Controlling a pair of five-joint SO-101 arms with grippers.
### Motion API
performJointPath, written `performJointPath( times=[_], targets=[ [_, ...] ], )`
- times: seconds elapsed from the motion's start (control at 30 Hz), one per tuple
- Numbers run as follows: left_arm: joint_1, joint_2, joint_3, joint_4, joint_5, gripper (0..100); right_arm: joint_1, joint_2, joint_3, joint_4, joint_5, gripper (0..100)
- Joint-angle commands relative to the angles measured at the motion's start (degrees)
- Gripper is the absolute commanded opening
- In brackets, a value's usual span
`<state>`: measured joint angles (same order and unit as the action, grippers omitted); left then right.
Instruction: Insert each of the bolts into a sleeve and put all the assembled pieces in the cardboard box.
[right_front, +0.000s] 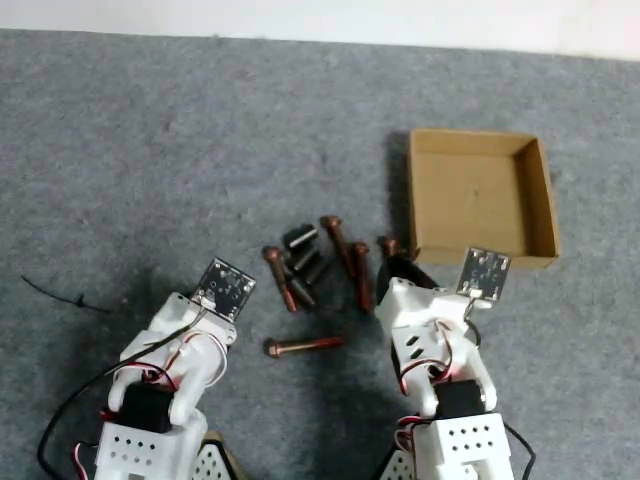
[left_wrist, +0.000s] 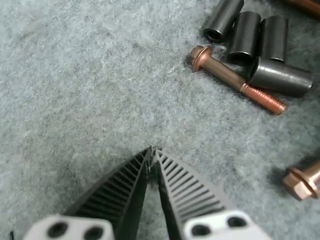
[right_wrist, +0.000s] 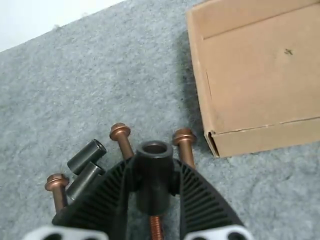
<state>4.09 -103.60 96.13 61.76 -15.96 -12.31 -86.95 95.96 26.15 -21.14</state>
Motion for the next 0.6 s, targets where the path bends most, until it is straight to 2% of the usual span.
performJointPath(
  times=[0.0,0.13,0.37,0.57],
  targets=[
    [0.4,-0.5,1.1,-0.2,-0.2,2,0.4,-0.9,5.9,0.3,0.6,0.9],
    [0.0,-0.5,0.8,-1.8,0.1,2,0.3,-0.9,5.9,0.3,0.6,0.9],
    [-8.2,-0.5,0.7,-11.3,0.1,2,0.3,-1.1,5.9,0.2,0.6,0.9],
    [-8.1,0.0,-6.4,-9.8,0.6,2,0.3,-1.2,5.9,0.0,0.6,0.9]
  ],
)
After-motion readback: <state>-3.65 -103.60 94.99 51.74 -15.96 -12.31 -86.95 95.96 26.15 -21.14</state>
